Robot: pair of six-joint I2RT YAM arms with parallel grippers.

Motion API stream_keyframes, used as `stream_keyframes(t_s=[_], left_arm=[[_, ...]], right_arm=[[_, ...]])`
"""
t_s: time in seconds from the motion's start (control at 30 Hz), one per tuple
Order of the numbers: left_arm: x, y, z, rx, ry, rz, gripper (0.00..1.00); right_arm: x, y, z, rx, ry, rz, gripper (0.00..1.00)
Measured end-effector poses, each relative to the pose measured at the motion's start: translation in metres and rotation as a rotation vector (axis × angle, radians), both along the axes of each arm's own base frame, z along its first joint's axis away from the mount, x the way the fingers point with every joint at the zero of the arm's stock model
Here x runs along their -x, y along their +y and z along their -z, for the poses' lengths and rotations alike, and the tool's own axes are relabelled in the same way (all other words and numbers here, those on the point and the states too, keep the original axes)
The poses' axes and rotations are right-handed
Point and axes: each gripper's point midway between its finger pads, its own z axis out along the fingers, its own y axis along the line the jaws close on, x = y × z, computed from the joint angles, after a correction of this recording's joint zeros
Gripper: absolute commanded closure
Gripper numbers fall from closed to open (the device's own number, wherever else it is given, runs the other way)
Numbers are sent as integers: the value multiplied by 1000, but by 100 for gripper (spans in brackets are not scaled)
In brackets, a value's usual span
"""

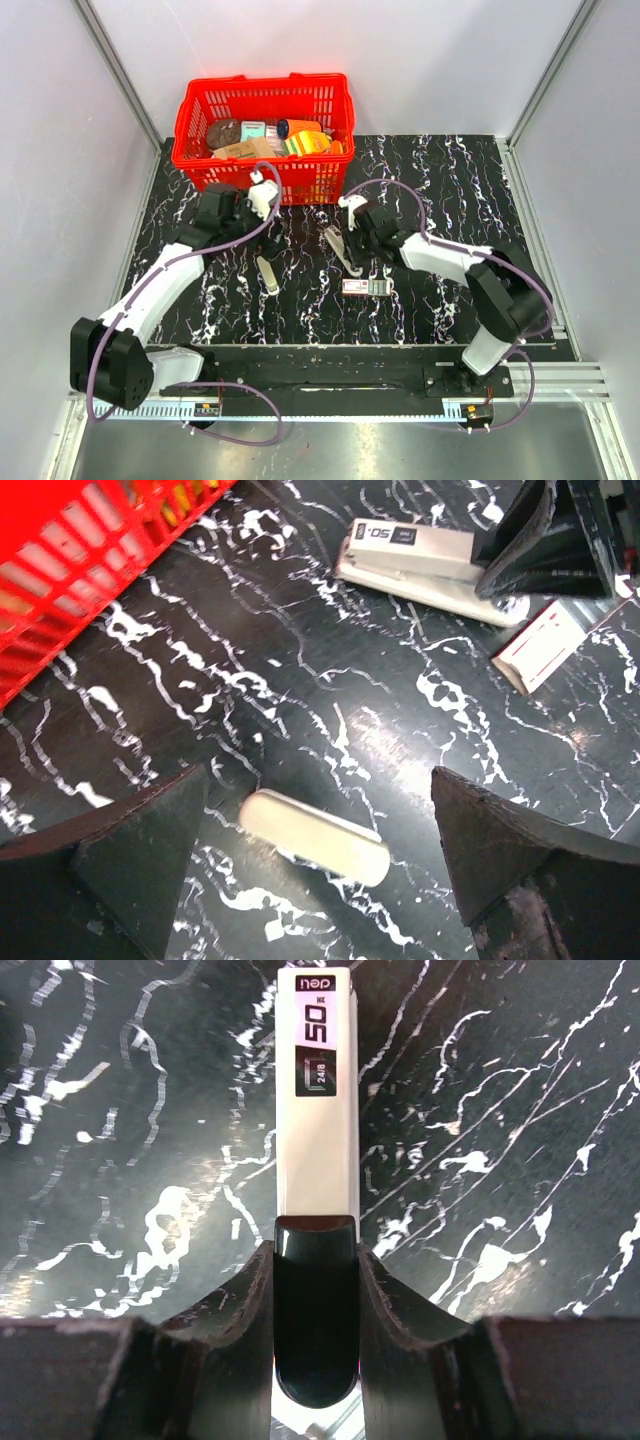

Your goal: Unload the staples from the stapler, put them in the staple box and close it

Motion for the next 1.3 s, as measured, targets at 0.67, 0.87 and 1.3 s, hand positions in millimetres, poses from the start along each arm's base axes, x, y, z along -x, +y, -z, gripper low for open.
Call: stream_keyframes(t_s=[0.67, 0.87, 1.3], left_arm=[[21, -86, 32, 186, 94, 194, 1], [31, -100, 42, 200, 143, 250, 1], [30, -114, 43, 245, 150, 294, 23]], right_arm=[[15, 25, -118, -591, -157, 378, 100], [27, 37, -116, -634, -111, 387, 100], [35, 51, -126, -701, -91, 388, 100]])
